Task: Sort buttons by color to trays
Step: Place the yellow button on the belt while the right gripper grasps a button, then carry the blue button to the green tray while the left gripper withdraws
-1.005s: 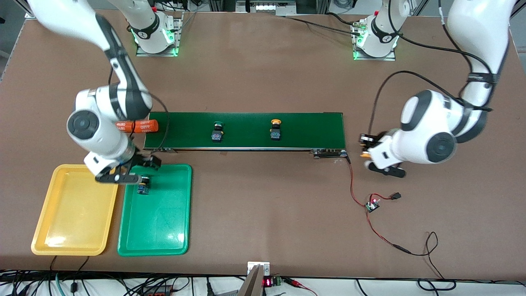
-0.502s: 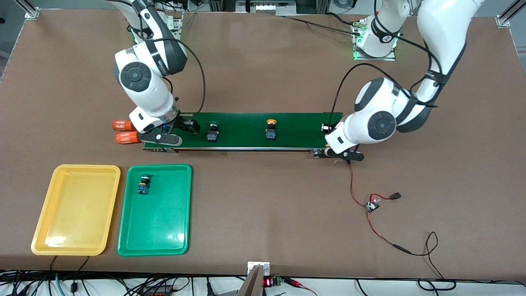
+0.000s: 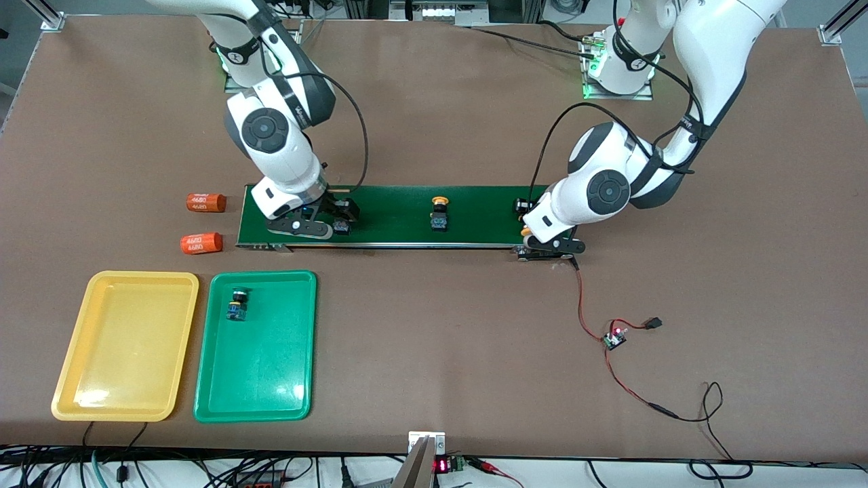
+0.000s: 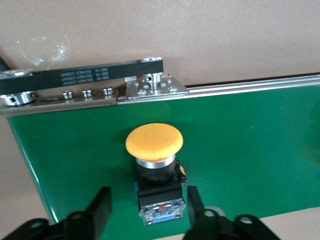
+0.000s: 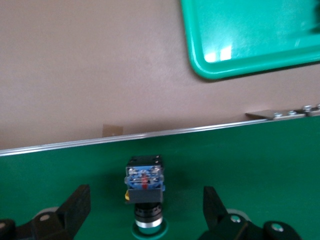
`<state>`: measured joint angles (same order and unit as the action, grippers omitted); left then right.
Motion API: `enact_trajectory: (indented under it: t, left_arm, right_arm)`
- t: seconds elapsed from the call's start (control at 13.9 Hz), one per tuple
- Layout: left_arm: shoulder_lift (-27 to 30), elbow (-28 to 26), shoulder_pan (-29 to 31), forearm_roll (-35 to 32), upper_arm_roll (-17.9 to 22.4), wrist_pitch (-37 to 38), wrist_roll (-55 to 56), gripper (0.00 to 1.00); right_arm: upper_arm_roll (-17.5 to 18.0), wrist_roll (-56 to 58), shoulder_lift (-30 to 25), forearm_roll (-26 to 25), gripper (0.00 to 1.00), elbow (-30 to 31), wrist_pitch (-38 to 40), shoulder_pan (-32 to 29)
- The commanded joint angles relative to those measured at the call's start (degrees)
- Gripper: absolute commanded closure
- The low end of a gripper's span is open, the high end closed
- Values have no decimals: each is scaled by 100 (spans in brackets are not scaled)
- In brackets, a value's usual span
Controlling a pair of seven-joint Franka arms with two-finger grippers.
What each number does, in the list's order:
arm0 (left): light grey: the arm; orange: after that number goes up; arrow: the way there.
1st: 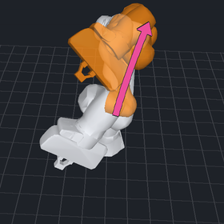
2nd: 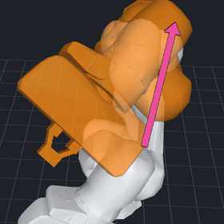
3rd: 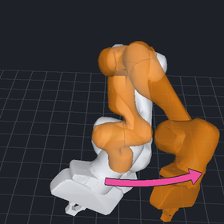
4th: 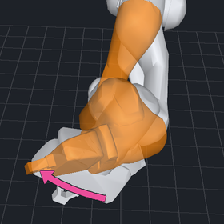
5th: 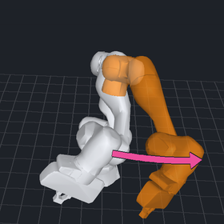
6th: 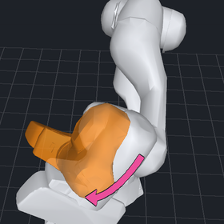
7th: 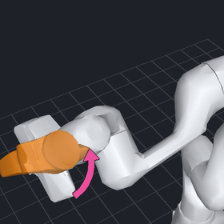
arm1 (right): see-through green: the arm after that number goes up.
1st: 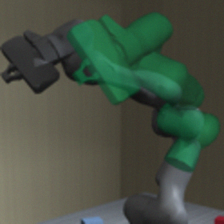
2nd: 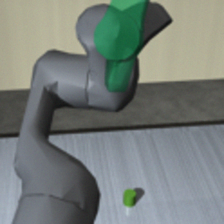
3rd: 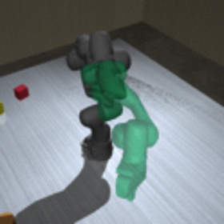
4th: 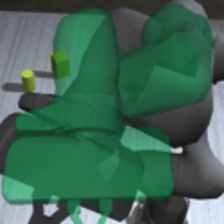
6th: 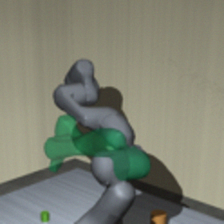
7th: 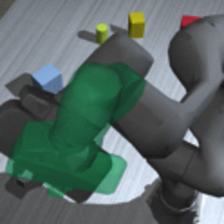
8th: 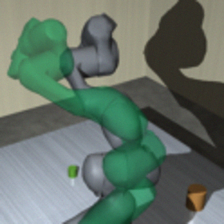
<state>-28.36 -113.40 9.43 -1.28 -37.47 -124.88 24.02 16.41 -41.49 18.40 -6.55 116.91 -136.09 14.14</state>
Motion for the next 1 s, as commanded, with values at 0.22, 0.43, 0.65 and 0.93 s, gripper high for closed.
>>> enact_trajectory:
  t: [0.22,0.43,0.65,0.93]
  left_arm:
    - [393,659,120,31,82,1139,7,0]
    - [411,1301,129,22,450,1843,-81,0]
    - [481,1907,138,31,854,2589,-677,0]
    - [577,2612,129,22,1566,3540,-1407,0]
  right_arm:
    - [-24,-52,295,-539,8,24,-102,45]
    - [-41,-52,471,-813,30,68,-339,37]
    - [-76,-43,524,-971,60,139,-428,2]
    - [-234,36,376,-963,92,-28,-375,-25]
